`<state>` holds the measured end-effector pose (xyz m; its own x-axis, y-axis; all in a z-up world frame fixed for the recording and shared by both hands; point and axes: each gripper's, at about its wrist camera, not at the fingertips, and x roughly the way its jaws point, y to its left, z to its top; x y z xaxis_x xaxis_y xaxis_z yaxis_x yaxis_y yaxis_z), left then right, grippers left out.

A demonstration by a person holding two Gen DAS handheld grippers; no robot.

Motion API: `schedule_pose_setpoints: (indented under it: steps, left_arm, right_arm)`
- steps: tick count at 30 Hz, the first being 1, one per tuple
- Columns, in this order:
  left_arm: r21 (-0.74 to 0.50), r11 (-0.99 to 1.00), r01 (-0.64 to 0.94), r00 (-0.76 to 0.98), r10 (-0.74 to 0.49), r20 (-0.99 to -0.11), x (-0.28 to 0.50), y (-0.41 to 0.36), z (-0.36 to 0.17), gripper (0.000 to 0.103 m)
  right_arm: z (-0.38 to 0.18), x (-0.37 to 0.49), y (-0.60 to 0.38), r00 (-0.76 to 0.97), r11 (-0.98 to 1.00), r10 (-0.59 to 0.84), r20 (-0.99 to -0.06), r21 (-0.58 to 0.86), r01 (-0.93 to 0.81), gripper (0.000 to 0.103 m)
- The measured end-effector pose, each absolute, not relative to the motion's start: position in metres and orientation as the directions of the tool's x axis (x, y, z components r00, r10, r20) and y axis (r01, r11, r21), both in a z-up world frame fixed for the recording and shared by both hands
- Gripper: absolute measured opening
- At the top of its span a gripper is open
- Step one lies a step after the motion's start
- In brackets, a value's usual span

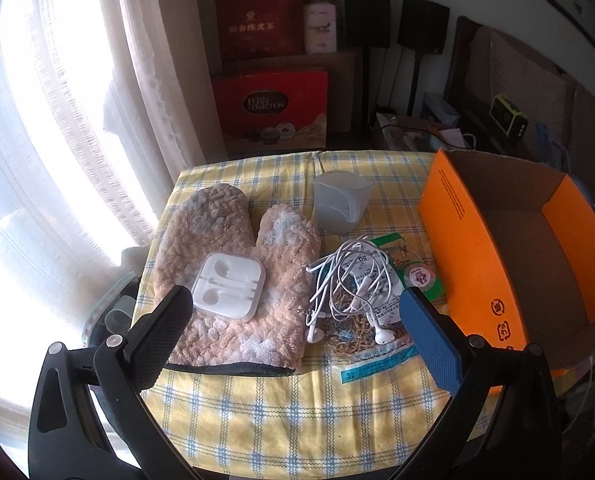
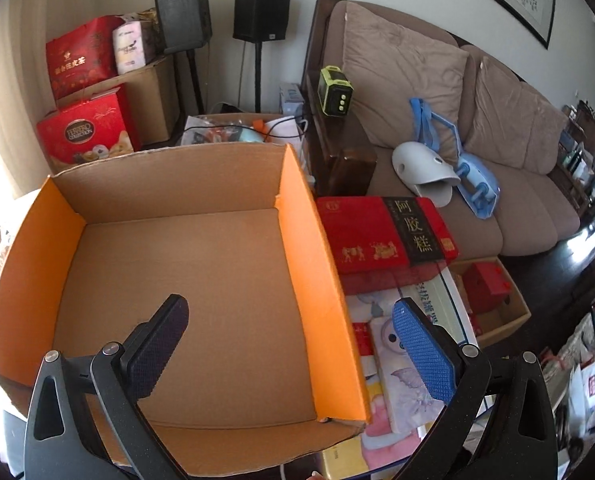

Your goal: Organize objects

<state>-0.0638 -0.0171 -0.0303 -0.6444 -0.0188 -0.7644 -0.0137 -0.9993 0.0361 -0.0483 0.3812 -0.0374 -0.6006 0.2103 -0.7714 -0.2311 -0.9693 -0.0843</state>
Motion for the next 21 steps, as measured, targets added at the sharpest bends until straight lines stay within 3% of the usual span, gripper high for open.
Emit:
schedule_pose_setpoints:
  steps: [3,10,14,21]
  left_arm:
    - [0.040,-0.999,-0.017,-0.634,-0.020,-0.773,-0.067,-0.021,-0.035,0.103]
    - [-0.009,-0.999,-0.036,-0.600,0.029,-0.800,-0.076,-0.027,-0.045,0.103]
    - [-0.012,-0.999,-0.038,-0.588,0.032,-0.808,-0.079,-0.027,-0.050,0.103]
    - [-0.025,-0.999,-0.039,-0.580,0.043,-0.814,-0.077,-0.029,-0.053,0.103]
  right_arm:
    - [-0.046,-0.053,0.398,-0.570,-0.968,0.196,-0.798,-0.064,-0.243,0.093]
    - [-0.058,-0.061,0.418,-0.541,-0.972,0.160,-0.825,-0.036,-0.233,0.088]
    - [-0.063,-0.069,0.421,-0.511,-0.975,0.151,-0.846,-0.043,-0.217,0.068]
    - [-0.068,-0.068,0.419,-0.498,-0.982,0.128,-0.858,-0.039,-0.185,0.068]
